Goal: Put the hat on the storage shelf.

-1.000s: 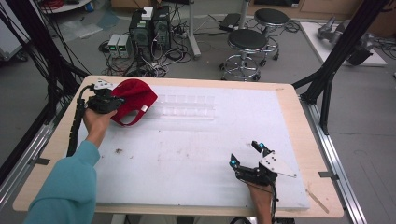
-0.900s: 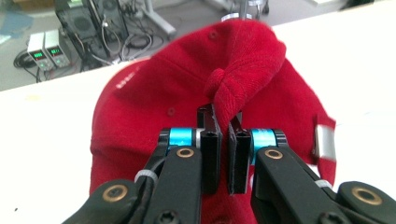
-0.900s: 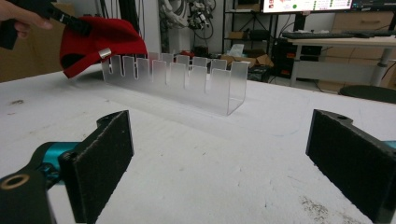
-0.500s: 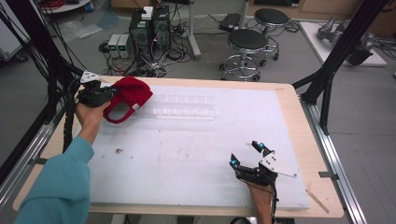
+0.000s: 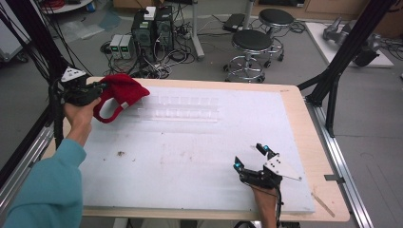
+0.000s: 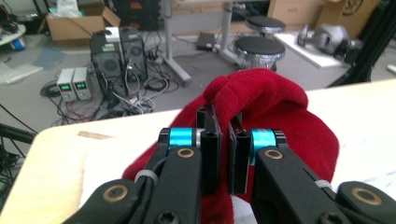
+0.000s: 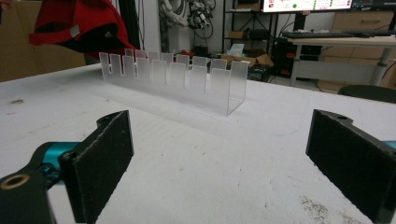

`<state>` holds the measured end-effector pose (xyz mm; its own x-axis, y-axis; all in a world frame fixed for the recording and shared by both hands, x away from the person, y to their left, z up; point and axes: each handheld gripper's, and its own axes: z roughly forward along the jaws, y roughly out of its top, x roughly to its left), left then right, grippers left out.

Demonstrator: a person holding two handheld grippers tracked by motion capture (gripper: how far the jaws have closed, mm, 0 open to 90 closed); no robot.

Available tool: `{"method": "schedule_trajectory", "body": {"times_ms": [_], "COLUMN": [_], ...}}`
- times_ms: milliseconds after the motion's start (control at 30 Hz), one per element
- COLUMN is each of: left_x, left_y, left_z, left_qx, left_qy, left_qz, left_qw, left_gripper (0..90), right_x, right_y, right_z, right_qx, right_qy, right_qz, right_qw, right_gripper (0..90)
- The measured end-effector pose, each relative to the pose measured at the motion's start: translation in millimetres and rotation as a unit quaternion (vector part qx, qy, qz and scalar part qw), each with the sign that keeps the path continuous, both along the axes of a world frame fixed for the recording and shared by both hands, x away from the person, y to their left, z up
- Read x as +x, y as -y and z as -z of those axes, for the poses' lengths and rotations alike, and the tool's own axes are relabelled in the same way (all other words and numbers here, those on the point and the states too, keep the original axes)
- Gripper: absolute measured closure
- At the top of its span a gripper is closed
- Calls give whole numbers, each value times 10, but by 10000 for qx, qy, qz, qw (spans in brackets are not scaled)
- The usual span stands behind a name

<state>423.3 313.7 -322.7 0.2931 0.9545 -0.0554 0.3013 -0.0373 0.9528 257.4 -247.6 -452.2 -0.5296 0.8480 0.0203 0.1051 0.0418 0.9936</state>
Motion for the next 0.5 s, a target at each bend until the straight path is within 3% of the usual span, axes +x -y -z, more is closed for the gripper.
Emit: {"method": "schedule_trajectory", "body": {"times_ms": [167, 500], "left_x": [-29, -132], "left_y": [-73, -108], "left_z": [-86, -376], "left_qx": [101, 153], "left_qy": [100, 401], "left_qz": [-19, 195], "left_qw": [9999, 9989], "left_gripper": [863, 864], "right_x": [0, -3], "right_y": [0, -2], "right_z": [0, 0], "right_qx": [-10, -10], "right_qy": [4, 7], "right_qz": [-3, 3], "right_qw": [10000, 10000], "right_gripper": [64, 63]}}
